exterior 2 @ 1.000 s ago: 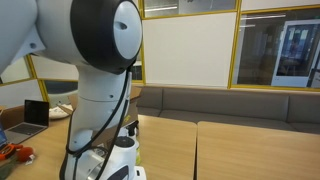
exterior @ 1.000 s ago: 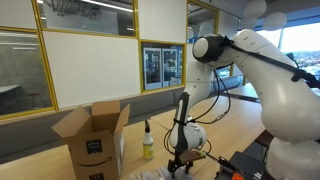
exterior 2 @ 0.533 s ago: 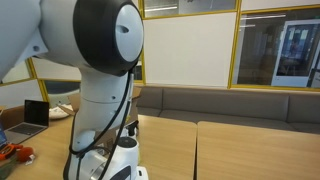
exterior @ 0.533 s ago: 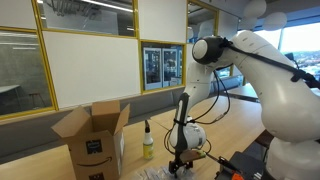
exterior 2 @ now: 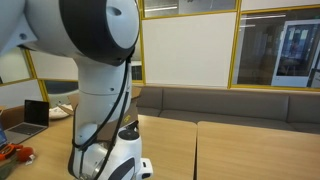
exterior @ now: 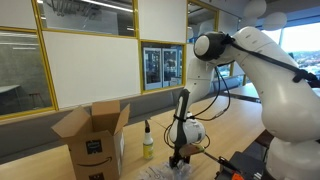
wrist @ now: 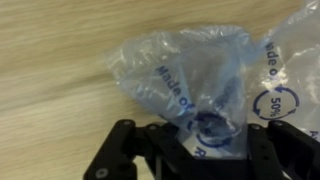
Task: Place the three plastics inside the brown box, place the spray bottle in the box
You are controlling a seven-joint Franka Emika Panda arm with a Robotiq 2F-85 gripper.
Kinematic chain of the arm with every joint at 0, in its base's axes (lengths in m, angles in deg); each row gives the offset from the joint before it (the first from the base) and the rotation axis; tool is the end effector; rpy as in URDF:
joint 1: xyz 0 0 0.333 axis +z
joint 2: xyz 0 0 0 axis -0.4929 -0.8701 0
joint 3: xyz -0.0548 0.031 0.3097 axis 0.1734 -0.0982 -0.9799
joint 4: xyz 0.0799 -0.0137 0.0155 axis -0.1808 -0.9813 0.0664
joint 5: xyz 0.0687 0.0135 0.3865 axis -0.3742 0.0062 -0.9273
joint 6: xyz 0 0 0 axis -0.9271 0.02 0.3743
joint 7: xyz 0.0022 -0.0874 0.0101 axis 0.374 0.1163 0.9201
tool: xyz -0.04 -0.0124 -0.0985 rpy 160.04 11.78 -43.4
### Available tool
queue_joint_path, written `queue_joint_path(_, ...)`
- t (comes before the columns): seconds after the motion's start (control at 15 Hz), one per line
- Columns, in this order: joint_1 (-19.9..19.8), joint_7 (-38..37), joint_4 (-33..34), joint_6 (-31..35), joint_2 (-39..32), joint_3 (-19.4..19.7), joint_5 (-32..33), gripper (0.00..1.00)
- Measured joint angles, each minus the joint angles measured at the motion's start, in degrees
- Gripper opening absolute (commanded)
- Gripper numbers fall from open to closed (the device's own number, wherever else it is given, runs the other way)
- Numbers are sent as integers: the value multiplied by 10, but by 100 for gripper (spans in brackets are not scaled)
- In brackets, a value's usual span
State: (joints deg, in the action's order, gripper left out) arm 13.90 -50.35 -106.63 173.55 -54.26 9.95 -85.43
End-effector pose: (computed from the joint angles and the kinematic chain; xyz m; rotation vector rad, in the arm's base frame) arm 0.4313 -0.0379 0.0173 -3.0011 0.4158 0.0227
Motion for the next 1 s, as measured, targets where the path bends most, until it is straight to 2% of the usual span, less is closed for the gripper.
queue_joint_path(0.2,30,0,-1,-3,47,33,0,14)
queue_joint_path(0.4,95,0,-2,-21,115,97,6,16)
queue_joint_path(0.67,212,-15,0,-61,201,226,52,15)
queue_joint_path(1.0,339,-94,27,-142,278,384,197,15)
